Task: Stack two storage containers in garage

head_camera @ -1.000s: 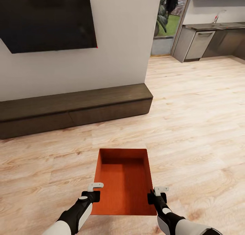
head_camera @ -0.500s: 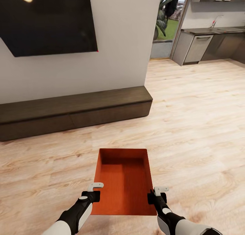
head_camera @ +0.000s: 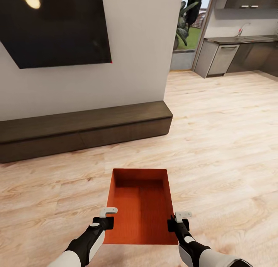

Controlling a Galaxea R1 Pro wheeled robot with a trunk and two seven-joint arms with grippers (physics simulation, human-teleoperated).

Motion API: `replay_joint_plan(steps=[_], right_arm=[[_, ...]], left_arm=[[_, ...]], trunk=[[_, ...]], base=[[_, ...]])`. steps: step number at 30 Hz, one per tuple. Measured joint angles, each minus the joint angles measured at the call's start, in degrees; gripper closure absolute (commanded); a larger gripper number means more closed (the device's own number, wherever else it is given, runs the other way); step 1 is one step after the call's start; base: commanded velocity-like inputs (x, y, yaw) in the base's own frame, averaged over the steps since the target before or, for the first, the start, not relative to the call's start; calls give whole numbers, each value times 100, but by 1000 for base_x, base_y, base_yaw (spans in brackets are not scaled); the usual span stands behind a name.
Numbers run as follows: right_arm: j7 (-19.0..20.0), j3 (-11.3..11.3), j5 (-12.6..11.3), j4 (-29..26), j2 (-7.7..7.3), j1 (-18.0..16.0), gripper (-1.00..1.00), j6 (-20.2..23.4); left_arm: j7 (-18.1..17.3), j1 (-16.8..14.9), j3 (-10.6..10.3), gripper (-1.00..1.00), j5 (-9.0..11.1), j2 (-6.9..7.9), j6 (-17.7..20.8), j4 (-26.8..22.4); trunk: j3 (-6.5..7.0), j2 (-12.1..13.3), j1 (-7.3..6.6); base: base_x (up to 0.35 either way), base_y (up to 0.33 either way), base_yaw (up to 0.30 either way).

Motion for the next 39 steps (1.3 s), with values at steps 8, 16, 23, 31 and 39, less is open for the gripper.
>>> replay_joint_plan(steps=[8, 16, 23, 31, 39], right_arm=[[-2, 12, -17, 3, 5, -1, 100, -3], [-2, 14, -18, 0, 3, 0, 100, -3], [-2, 11, -14, 0, 3, 0, 100, -3], [1, -3, 2, -4, -3, 3, 100, 1], [2, -4, 5, -2, -4, 1, 100, 2]], left_arm=[[-4, 0, -2, 100, 4, 4, 0, -2], [0, 0, -8, 100, 10, 4, -1, -2], [1, 0, -10, 100, 11, 4, -1, -2], [3, 0, -2, 100, 2, -2, 0, -1], [2, 0, 2, 100, -2, -3, 1, -1]], trunk=[[74, 0, 0], [149, 0, 0], [214, 0, 0], [288, 0, 0], [363, 0, 0]], base=[[0, 0, 0], [0, 0, 0], [0, 0, 0], [0, 0, 0], [0, 0, 0]])
